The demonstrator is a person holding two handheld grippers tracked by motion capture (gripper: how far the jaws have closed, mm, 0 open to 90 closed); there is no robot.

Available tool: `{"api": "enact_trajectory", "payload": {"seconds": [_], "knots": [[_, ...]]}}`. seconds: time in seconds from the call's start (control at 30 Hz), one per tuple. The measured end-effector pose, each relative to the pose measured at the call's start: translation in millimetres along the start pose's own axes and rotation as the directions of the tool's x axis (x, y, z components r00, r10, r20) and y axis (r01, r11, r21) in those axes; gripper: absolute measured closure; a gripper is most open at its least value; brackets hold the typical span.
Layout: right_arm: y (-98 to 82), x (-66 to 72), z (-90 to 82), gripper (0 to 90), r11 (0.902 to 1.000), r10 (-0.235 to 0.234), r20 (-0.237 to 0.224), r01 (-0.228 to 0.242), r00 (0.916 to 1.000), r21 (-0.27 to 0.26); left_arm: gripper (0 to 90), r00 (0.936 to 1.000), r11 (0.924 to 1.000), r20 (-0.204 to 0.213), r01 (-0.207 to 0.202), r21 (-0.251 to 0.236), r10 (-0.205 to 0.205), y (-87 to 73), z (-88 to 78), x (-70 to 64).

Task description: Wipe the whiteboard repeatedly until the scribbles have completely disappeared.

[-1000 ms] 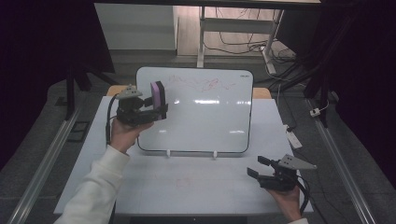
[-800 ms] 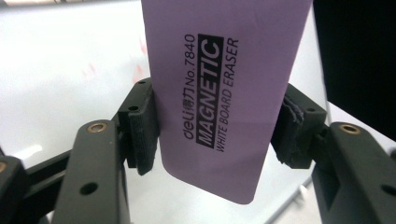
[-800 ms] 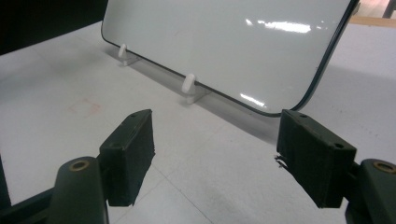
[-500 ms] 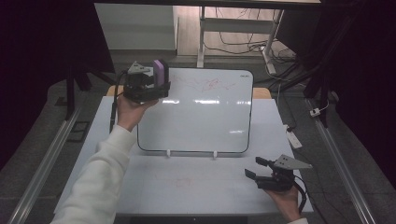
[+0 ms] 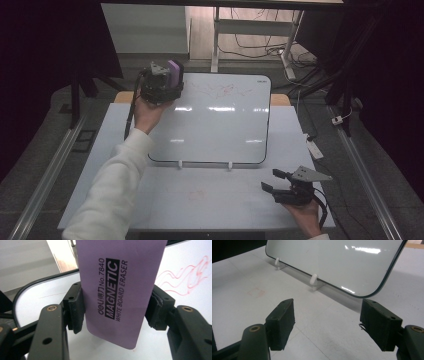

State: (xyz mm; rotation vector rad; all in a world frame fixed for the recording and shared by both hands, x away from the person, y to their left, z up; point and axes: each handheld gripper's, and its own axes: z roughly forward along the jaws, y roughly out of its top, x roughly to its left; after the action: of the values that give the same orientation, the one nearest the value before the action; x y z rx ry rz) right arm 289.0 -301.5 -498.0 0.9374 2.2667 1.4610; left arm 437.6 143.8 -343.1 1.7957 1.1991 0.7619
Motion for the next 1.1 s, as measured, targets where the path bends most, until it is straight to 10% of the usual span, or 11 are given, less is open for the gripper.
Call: {"api": "enact_trajectory", "payload": {"seconds": [0.23,0.5,0.8,1.1], "knots": [[-0.7,-0.1,1.5,27.1,1.0,-0.002,-0.005,0.002,1.0,0.004,40.0,0.9957,0.9972,-0.056,-0.074,0.002,0.074,0.2,6.0,-18.2],[-0.2,1.0,1.5,27.1,0.9999,-0.013,-0.004,0.013,0.9999,0.0,40.0,0.9932,0.9932,0.008,-0.116,0.007,0.116,-1.6,14.8,-41.3],[-0.6,-1.0,-1.3,27.1,0.9999,0.0,-0.003,0.0,1.0,-0.011,40.1,0.9958,0.9988,-0.088,-0.021,0.045,0.025,-6.9,1.6,-12.2],[-0.5,0.5,-3.7,27.2,0.9999,-0.002,-0.002,0.002,1.0,-0.017,39.8,0.9884,0.9906,-0.096,-0.111,0.081,0.118,4.1,20.1,-39.9]]}}
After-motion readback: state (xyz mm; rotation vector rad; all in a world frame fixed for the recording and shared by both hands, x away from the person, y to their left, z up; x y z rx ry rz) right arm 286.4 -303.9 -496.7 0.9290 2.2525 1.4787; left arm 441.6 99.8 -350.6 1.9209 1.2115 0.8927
